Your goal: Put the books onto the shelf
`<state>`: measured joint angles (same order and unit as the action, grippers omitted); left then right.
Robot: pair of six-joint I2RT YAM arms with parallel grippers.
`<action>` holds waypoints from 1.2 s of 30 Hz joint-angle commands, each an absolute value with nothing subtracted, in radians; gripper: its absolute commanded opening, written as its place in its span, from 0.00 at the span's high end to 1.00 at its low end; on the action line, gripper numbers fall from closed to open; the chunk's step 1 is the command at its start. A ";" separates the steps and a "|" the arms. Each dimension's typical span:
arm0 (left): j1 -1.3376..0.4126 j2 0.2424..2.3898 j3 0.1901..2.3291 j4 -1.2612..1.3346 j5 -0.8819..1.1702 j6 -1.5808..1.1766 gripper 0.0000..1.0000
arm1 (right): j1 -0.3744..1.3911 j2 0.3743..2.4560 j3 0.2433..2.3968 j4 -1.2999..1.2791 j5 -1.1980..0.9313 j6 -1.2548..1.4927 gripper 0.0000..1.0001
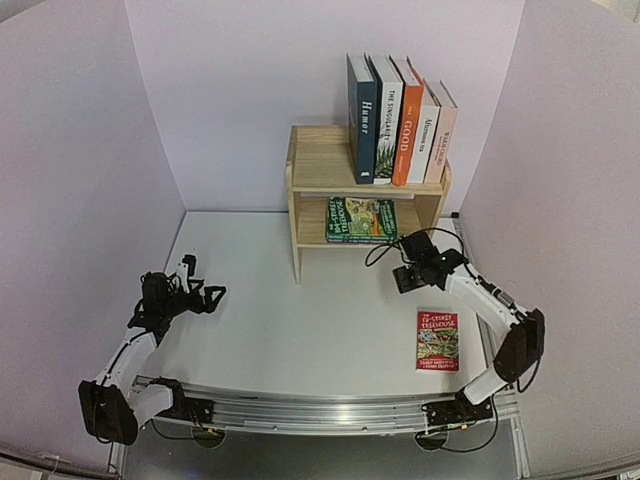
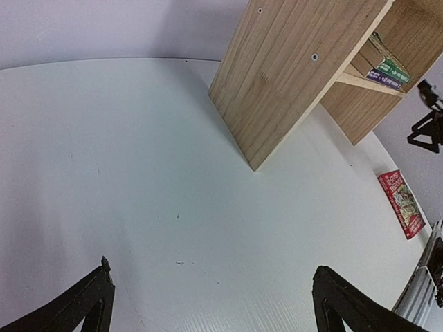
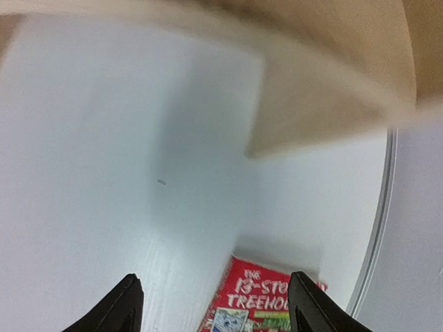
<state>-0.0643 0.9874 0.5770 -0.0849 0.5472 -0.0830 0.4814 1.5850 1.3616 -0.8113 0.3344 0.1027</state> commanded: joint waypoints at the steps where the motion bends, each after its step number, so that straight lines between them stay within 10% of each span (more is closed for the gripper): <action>1: -0.061 0.975 0.578 -0.050 0.571 -0.082 0.00 | 0.247 1.651 1.234 -0.964 0.247 0.533 0.31; 8: -0.060 0.943 0.563 -0.068 0.557 -0.078 0.00 | 0.060 1.688 1.086 -0.895 0.213 0.605 0.28; 12: -0.059 0.943 0.566 -0.070 0.556 -0.072 0.00 | -0.033 1.706 1.010 -0.838 0.107 0.629 0.07; 24: -0.060 0.976 0.595 -0.063 0.574 -0.039 0.00 | -0.124 1.776 0.832 -0.535 -0.333 0.623 0.16; 27: -0.060 0.975 0.600 -0.062 0.570 -0.023 0.00 | -0.122 1.764 0.811 -0.528 -0.353 0.624 0.37; 32: -0.060 0.976 0.599 -0.057 0.576 -0.020 0.00 | -0.053 1.774 0.813 -0.522 -0.434 0.604 0.97; 36: -0.060 0.972 0.601 -0.065 0.595 -0.009 0.00 | 0.115 1.744 0.853 -0.520 -0.447 0.580 1.00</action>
<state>-0.0643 0.9730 0.5671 -0.0856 0.5592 -0.0381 -0.0509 1.7029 0.8702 -0.5022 -0.4328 0.6109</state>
